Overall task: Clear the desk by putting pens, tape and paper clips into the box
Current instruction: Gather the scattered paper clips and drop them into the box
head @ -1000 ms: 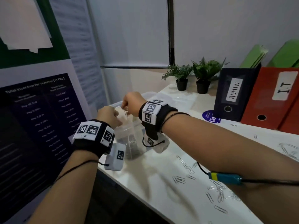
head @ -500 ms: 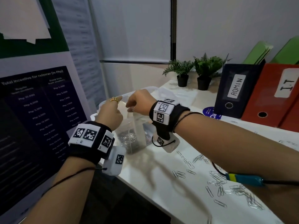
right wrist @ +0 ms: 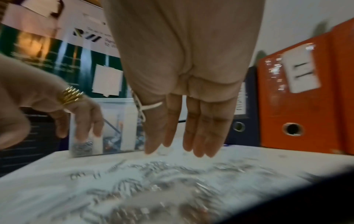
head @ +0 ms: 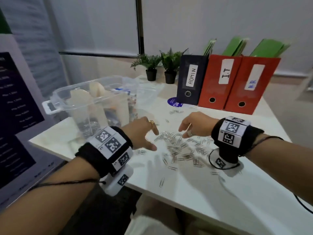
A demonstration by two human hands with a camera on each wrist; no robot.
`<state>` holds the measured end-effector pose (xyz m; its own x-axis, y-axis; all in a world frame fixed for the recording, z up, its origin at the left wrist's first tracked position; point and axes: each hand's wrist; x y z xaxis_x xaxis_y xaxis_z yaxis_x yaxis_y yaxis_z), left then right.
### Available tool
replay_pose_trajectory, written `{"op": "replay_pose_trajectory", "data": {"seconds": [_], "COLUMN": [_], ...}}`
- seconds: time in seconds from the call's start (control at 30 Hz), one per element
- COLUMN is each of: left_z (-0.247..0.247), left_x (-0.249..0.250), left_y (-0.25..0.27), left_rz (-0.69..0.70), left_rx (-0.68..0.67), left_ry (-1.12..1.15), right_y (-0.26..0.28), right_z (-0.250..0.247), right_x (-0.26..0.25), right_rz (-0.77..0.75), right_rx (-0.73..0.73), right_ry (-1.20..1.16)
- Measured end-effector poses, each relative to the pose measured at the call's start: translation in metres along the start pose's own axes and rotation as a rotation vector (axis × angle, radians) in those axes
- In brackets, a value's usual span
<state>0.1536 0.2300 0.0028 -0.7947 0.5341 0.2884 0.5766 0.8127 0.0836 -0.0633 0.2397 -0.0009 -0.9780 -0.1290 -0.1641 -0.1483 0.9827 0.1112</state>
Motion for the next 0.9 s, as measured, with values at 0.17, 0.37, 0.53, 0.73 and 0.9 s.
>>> {"op": "replay_pose_trajectory", "data": {"seconds": [0.17, 0.37, 0.53, 0.73, 0.9], "left_z": [0.042, 0.07, 0.074, 0.072, 0.056], "left_x": [0.02, 0.024, 0.024, 0.044, 0.046], "left_y": [-0.007, -0.013, -0.028, -0.054, -0.068], "left_rz": [0.032, 0.024, -0.035, -0.036, -0.069], "left_rx": [-0.26, -0.267, -0.092, 0.016, -0.044], "left_ry": [-0.007, -0.029, -0.108, -0.136, -0.268], "right_y": [0.047, 0.063, 0.057, 0.045, 0.044], "right_z": [0.022, 0.045, 0.052, 0.049, 0.027], "right_x": [0.063, 0.081, 0.082, 0.076, 0.105], "right_rz": [0.092, 0.061, 0.068, 0.108, 0.296], "right_rx": [-0.179, -0.207, -0.134, 0.065, 0.107], "right_ry": [0.072, 0.135, 0.05, -0.058, 0.045]}}
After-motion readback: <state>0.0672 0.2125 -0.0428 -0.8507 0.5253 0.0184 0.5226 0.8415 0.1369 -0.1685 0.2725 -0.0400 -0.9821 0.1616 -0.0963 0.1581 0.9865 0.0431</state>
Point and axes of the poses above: each hand's wrist, its own y-axis away from the middle knuckle, its own z-axis out of the palm, x = y × z, and after that the axes turned 7 degrees about y, right-handed
